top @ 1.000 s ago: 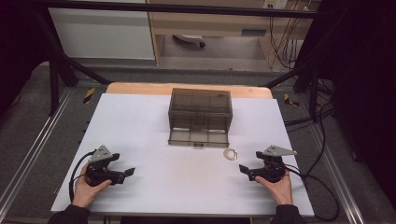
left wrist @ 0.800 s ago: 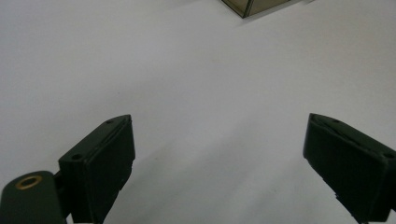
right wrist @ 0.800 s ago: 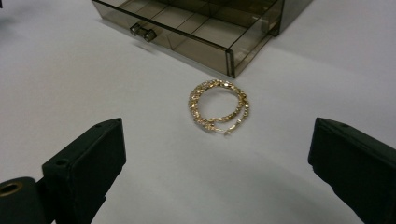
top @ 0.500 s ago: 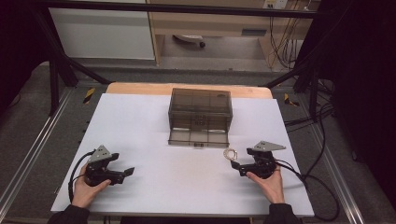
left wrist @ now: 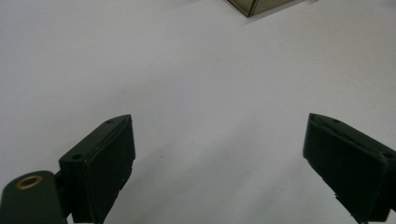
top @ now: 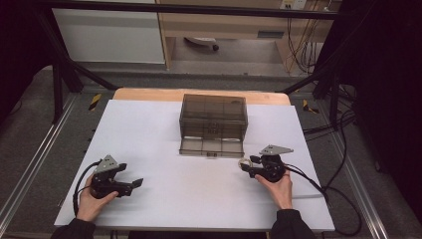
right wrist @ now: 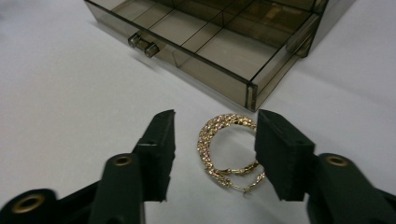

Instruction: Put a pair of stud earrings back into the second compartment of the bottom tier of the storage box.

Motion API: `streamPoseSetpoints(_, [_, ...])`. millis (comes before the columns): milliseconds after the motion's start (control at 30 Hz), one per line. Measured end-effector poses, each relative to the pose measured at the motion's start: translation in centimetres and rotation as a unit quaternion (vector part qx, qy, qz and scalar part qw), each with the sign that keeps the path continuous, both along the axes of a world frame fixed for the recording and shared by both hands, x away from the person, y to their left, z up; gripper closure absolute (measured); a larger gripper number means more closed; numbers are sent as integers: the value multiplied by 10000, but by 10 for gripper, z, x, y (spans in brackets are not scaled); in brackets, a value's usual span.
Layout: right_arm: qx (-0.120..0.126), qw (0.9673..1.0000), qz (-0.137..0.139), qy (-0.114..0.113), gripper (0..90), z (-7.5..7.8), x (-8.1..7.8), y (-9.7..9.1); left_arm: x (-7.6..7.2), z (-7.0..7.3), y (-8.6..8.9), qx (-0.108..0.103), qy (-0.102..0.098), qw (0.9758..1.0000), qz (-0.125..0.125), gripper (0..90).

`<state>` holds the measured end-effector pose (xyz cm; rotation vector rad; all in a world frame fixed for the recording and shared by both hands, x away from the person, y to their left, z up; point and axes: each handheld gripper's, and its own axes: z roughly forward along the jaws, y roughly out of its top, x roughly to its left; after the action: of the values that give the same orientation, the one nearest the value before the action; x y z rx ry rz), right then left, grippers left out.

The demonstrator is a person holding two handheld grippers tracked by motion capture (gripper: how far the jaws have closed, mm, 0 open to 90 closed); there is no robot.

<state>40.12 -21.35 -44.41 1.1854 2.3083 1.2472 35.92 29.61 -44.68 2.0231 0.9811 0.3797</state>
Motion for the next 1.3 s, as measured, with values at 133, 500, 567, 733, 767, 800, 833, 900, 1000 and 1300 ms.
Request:
streamPoseSetpoints(133, [-27, 9999, 72, 107, 601, -4, 3, 2, 0, 0, 0, 12, -2, 10000, -7, 92])
streamPoseSetpoints(500, [-64, 9996, 108, 265, 751, -10, 6, 5, 1, -1, -1, 29, 8, 10000, -34, 93])
streamPoseSetpoints(567, [-52, 9995, 126, 299, 772, -11, 6, 6, 1, -1, -1, 31, 5, 10000, -30, 93])
streamPoseSetpoints(733, [-106, 9991, 129, 382, 834, -12, 7, 6, 1, -1, -1, 39, 1, 10000, -35, 93])
streamPoseSetpoints(767, [-104, 9991, 144, 389, 844, -12, 7, 6, 1, -1, -1, 39, 1, 10000, -35, 93])
streamPoseSetpoints(800, [-104, 9991, 144, 389, 844, -12, 7, 6, 1, -1, -1, 33, 2, 10000, -34, 93])
streamPoseSetpoints(833, [-79, 9991, 140, 394, 856, -12, 6, 6, 1, -1, -1, 37, 2, 10000, -32, 93])
streamPoseSetpoints(900, [-76, 9991, 145, 382, 862, -12, 6, 6, 1, -1, -1, 42, -1, 10000, -33, 93])
streamPoseSetpoints(1000, [-91, 9990, 157, 403, 865, -12, 6, 6, 1, -1, -1, 43, -1, 10000, -32, 93])
streamPoseSetpoints(1300, [5, 9993, 122, 367, 866, -4, 2, 2, 1, -1, 0, 47, -4, 10000, -27, 93])
